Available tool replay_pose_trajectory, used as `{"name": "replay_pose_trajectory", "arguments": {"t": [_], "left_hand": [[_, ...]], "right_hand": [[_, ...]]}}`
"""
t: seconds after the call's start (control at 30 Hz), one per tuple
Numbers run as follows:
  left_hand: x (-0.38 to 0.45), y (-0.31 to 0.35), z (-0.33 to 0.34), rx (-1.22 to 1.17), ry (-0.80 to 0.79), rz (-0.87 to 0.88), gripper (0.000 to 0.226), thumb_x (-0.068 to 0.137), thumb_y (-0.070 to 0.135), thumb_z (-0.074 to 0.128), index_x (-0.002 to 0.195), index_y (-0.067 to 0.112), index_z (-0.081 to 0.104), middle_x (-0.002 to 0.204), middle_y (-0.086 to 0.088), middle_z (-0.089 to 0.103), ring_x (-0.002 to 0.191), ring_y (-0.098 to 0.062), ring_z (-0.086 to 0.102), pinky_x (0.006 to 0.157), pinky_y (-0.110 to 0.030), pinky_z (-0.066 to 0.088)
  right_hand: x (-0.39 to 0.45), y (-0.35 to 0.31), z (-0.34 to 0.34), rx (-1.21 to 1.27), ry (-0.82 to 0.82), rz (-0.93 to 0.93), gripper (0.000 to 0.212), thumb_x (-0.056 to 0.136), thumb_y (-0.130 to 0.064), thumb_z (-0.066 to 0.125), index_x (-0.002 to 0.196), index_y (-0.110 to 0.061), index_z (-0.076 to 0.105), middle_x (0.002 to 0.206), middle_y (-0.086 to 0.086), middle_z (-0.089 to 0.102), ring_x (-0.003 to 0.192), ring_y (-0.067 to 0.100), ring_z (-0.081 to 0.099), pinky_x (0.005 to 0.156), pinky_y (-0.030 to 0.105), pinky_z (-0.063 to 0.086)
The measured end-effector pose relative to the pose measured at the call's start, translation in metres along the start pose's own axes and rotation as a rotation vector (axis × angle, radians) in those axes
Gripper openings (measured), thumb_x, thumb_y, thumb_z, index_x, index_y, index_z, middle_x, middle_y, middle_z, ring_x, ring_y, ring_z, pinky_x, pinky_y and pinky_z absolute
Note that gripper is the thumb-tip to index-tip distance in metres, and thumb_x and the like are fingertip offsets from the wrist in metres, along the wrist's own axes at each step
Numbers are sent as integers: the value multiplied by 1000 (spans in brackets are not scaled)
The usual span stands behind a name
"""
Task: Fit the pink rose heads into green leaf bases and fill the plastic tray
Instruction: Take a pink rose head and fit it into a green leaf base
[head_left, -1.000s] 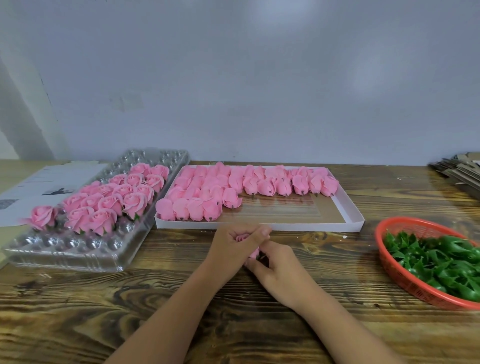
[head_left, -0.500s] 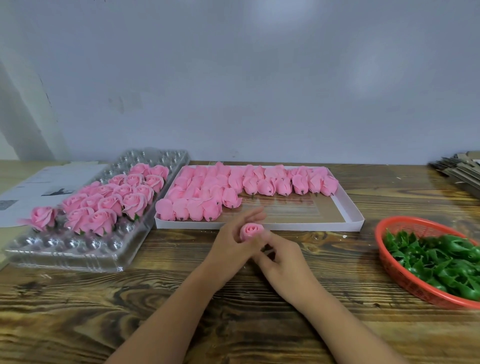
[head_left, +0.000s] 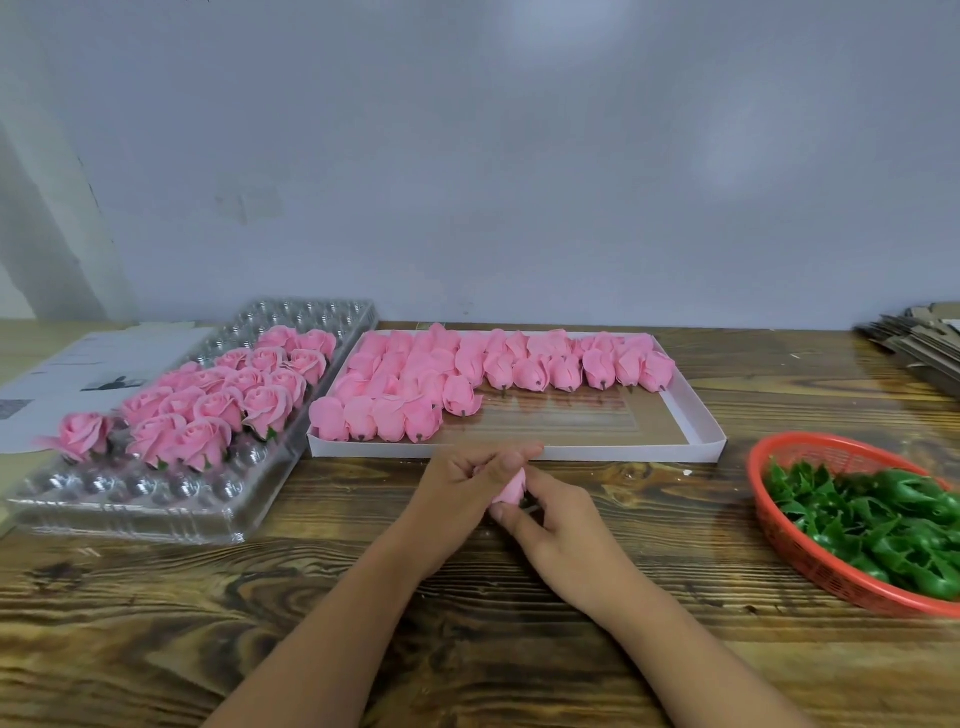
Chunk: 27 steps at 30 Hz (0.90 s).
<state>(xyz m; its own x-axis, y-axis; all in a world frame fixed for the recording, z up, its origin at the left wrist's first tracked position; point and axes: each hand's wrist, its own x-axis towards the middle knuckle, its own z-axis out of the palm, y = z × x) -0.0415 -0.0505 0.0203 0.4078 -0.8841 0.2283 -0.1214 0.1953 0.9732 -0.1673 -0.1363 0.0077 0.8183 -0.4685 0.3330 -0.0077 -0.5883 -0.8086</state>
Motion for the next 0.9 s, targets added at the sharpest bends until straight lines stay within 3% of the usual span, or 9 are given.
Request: {"name": "replay_pose_trajectory", "arguments": {"t": [0.13, 0.23, 0.3, 0.4, 0.5, 0.57, 0.7, 0.8, 0.9], "left_hand": [[1, -5, 0, 148, -23, 5, 39, 95, 42, 60, 128, 24, 68, 122, 10, 74, 118, -5, 65, 96, -17, 49], [1, -8, 0, 262, -69, -17, 69, 88, 73, 53, 142, 31, 57, 126, 16, 70, 121, 0, 62, 103, -16, 46], [1, -10, -1, 291, -100, -33, 85, 80, 84, 51, 149, 34, 48, 131, 20, 65, 124, 4, 57, 104, -13, 42], [2, -10, -1, 280, -88, -25, 83, 78, 78, 61, 150, 42, 36, 149, 23, 49, 133, 12, 45, 108, -12, 39], [1, -4, 0, 255, 1, 52, 75, 77, 82, 58, 143, 49, 43, 143, 34, 49, 131, 16, 44, 98, -4, 40], [0, -1, 0, 210, 64, 107, 52, 84, 72, 59, 130, 47, 59, 137, 34, 57, 128, 10, 51, 98, -6, 41], [-1, -3, 2, 73, 65, 86, 12, 96, 29, 70, 100, 27, 81, 113, 14, 76, 112, -4, 69, 89, -13, 51], [-1, -5, 3, 82, 60, 53, 25, 97, 12, 67, 93, 31, 83, 110, 12, 77, 109, -6, 71, 87, -15, 52], [0, -5, 2, 117, 54, 49, 23, 98, 15, 67, 101, 33, 81, 112, 14, 77, 110, -4, 69, 87, -12, 51]], "right_hand": [[0, -1, 0, 20, 24, -26, 32, 96, -19, 62, 109, -48, 58, 97, -30, 67, 89, -2, 64, 69, 13, 45], [0, 0, -1, 32, 46, -37, 30, 97, -20, 61, 110, -47, 59, 97, -31, 67, 90, -3, 64, 70, 13, 46], [0, 3, -1, 39, 57, -32, 26, 97, -22, 60, 110, -45, 61, 102, -26, 69, 95, 0, 65, 76, 16, 50], [0, 5, -1, 42, 93, -23, 30, 95, -20, 58, 111, -45, 61, 106, -27, 69, 99, -2, 65, 80, 10, 48], [2, 4, 0, 30, 66, -11, 29, 95, -20, 61, 113, -43, 64, 105, -26, 69, 98, -2, 65, 79, 12, 49], [2, 3, 0, -1, 26, -17, 28, 94, -19, 63, 106, -45, 63, 100, -26, 69, 94, -2, 65, 74, 10, 47], [0, 4, 1, -84, -13, 0, 32, 91, -19, 66, 84, -48, 53, 81, -26, 65, 77, -4, 62, 65, 8, 41], [-1, 4, 1, -103, -14, -4, 26, 91, -20, 67, 89, -44, 58, 78, -22, 65, 72, -2, 61, 62, 11, 41], [-1, 4, 1, -71, -12, 1, 21, 92, -22, 67, 105, -37, 64, 94, -15, 71, 86, 4, 65, 75, 22, 52]]}}
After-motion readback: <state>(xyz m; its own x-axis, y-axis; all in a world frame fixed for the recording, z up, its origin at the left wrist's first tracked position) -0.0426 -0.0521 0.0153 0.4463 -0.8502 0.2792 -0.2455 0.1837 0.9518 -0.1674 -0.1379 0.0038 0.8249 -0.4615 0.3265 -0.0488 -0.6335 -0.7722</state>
